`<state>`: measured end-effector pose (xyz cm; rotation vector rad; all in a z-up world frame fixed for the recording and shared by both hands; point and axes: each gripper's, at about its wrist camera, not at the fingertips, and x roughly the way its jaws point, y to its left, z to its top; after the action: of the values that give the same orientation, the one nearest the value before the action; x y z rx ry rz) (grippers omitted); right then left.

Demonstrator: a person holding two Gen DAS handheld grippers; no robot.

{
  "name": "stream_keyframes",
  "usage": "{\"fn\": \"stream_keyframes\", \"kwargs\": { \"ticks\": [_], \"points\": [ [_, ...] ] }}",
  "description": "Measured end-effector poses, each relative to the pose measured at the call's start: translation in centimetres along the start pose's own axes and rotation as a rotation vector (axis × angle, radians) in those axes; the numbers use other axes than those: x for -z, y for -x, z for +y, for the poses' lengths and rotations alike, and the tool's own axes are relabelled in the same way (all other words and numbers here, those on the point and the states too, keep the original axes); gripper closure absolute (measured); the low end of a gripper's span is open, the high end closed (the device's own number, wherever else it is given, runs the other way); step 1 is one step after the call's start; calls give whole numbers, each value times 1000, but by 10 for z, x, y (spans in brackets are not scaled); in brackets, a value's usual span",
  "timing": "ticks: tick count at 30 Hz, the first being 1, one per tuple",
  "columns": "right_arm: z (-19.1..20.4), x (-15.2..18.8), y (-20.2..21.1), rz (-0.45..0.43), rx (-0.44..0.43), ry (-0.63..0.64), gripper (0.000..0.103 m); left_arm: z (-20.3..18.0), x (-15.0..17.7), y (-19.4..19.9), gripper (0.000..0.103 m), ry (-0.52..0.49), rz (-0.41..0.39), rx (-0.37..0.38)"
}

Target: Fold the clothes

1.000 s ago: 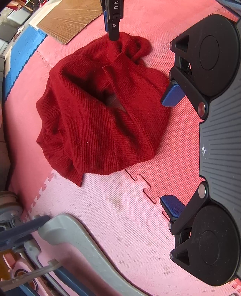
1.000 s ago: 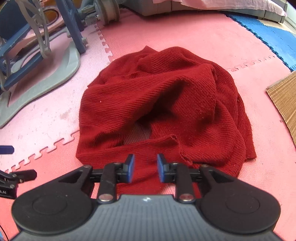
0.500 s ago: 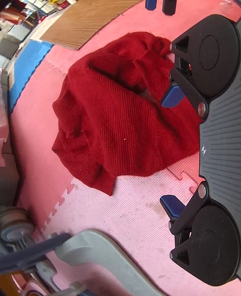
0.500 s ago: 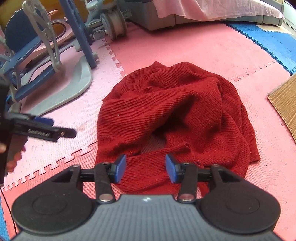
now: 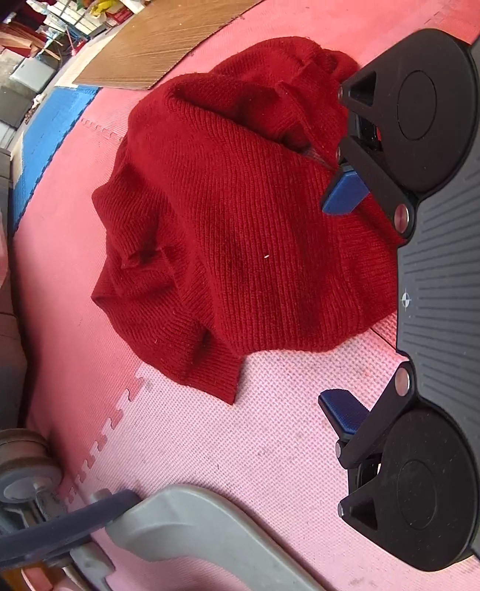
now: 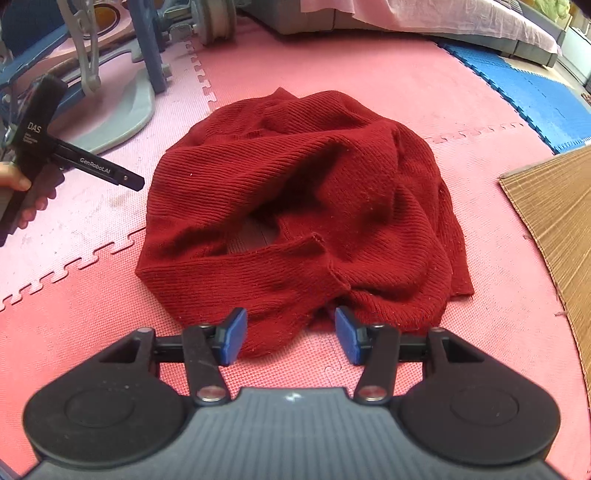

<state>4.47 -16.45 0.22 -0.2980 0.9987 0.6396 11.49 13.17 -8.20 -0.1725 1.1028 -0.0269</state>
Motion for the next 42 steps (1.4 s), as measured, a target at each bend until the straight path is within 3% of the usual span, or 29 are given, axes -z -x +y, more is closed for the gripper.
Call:
{"fn": "stream_keyframes", "kwargs": {
  "ticks": [7,10,18,24,25,26,27,28,29,35,42],
  "points": [
    [-1,11,-1,3,3,20,48,32,-8,-37,2,133,-8,57],
    [20,12,17,16,21,28,48,37,-11,-51,2,180,-11,118],
    [16,18,15,25,35,5,48,20,-9,-90,1,180,34,193],
    [19,20,16,27,28,13,48,8,2,-95,2,169,-22,117],
    [19,21,15,27,28,15,48,5,3,-94,13,161,-30,85],
    [19,22,15,28,33,17,47,3,5,-94,37,154,-38,50],
    [19,22,15,29,39,19,47,1,6,-93,51,146,-45,16],
    [19,23,15,29,46,21,47,2,7,-93,75,158,-40,-20],
    [18,24,15,28,50,21,47,4,8,-92,86,174,-39,5],
    [17,29,20,23,58,19,47,15,13,-87,91,231,-38,127],
    [12,34,23,21,67,11,46,12,16,-77,95,189,-29,155]
  ]
}}
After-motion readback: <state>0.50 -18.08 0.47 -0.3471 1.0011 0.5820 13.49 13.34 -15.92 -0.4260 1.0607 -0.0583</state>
